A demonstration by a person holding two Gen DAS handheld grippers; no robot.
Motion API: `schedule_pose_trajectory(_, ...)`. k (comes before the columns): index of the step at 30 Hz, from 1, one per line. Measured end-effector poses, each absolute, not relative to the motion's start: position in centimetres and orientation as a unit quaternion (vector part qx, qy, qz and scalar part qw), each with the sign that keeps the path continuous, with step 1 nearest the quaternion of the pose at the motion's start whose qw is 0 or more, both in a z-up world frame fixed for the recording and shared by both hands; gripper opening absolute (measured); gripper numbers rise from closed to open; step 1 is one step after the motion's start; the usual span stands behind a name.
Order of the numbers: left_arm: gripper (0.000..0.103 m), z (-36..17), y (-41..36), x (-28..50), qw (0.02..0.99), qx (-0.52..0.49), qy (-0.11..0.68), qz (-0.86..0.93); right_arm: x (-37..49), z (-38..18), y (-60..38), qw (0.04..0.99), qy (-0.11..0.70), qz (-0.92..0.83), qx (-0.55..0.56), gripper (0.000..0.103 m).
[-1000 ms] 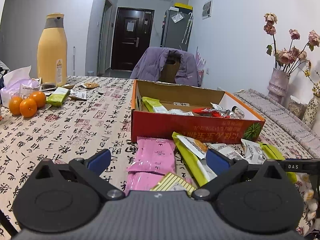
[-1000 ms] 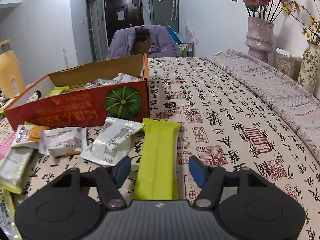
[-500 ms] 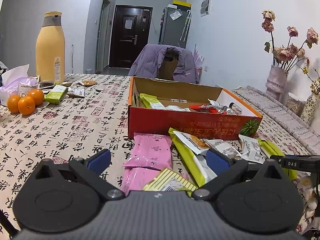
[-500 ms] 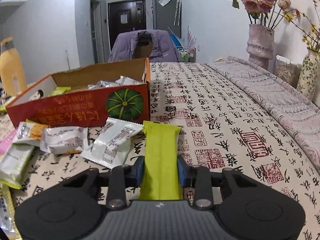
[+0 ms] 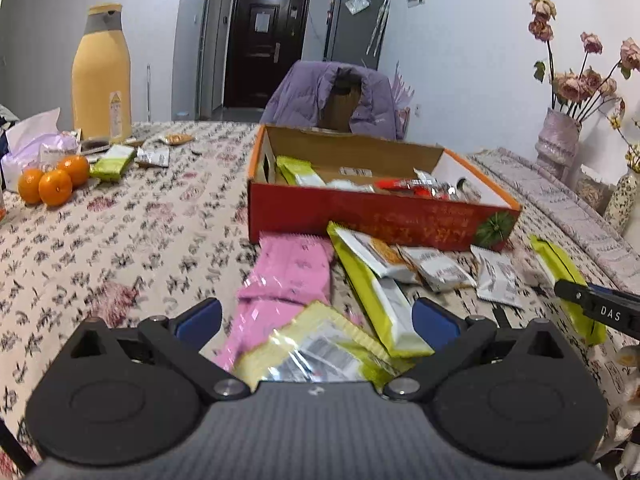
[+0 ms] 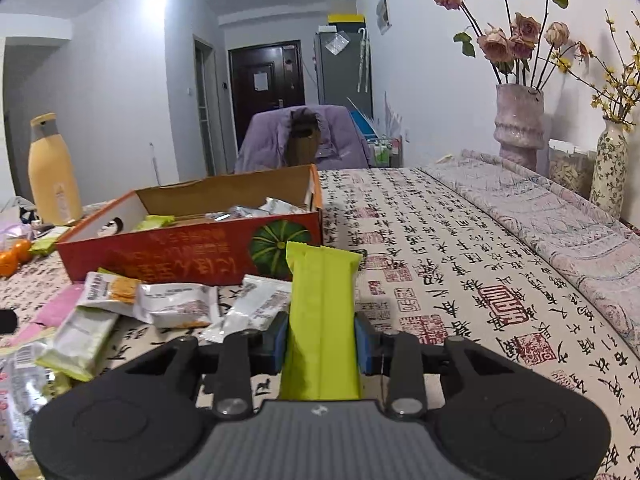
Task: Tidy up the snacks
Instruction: 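Grasp the lime-green bar with the right gripper, then grasp the silver-yellow wrapped bar with the left gripper while the right holds the green bar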
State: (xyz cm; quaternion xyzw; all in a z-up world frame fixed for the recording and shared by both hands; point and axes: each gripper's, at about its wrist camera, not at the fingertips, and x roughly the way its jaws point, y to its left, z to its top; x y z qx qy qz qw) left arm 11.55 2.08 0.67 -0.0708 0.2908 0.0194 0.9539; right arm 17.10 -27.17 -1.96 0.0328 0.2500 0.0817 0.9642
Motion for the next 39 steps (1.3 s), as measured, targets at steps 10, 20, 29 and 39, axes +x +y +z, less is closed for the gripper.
schedule_pose_trajectory(10,0.103,-0.9,-2.2,10.2,0.941,-0.045,0.332,0.053,13.9,-2.4,-27.4,0.963,0.24,0.116,0.033,0.033)
schedule_pose_trajectory(20,0.103,-2.4,-4.8,9.2,0.933,-0.032,0.351,0.075,10.0,-2.9,-27.8,0.964,0.23,0.125,0.037,0.033)
schedule_pose_trajectory(29,0.085,-2.9,-4.0,7.9,0.937,-0.058,0.341,0.051,7.5,-2.8,-27.2,0.966,0.224,0.127,0.027,0.033)
schedule_pose_trajectory(39,0.038,-2.2,-1.1,6.2,0.944,-0.048,0.326,0.012,6.6,-3.1,-25.7,0.964,0.229,0.132,0.015,0.033)
